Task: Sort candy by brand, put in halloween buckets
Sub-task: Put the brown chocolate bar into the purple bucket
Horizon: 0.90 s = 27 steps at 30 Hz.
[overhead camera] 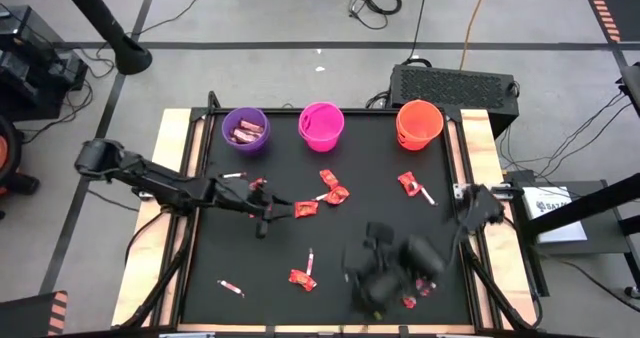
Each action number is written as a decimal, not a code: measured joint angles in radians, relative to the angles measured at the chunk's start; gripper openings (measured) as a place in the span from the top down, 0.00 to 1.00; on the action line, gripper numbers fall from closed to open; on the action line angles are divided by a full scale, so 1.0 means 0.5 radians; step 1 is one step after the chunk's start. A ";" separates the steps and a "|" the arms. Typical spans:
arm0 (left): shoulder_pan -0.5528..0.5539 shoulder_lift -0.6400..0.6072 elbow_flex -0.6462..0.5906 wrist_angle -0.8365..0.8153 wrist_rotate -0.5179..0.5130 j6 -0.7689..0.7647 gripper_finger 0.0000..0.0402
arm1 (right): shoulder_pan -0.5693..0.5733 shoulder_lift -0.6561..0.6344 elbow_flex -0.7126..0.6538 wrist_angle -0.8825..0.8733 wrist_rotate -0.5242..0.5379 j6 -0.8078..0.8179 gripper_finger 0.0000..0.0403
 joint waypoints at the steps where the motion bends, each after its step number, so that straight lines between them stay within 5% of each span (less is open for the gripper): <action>1: -0.010 0.063 0.048 0.000 0.001 0.024 0.65 | 0.058 0.043 0.000 -0.003 0.051 0.046 0.68; 13: -0.020 0.394 0.350 -0.275 0.069 0.111 0.65 | 0.445 0.541 -0.003 -0.020 0.066 0.641 0.68; 27: -0.119 0.392 0.352 -0.472 0.076 0.001 0.65 | 0.496 0.597 -0.001 -0.022 0.069 0.892 0.68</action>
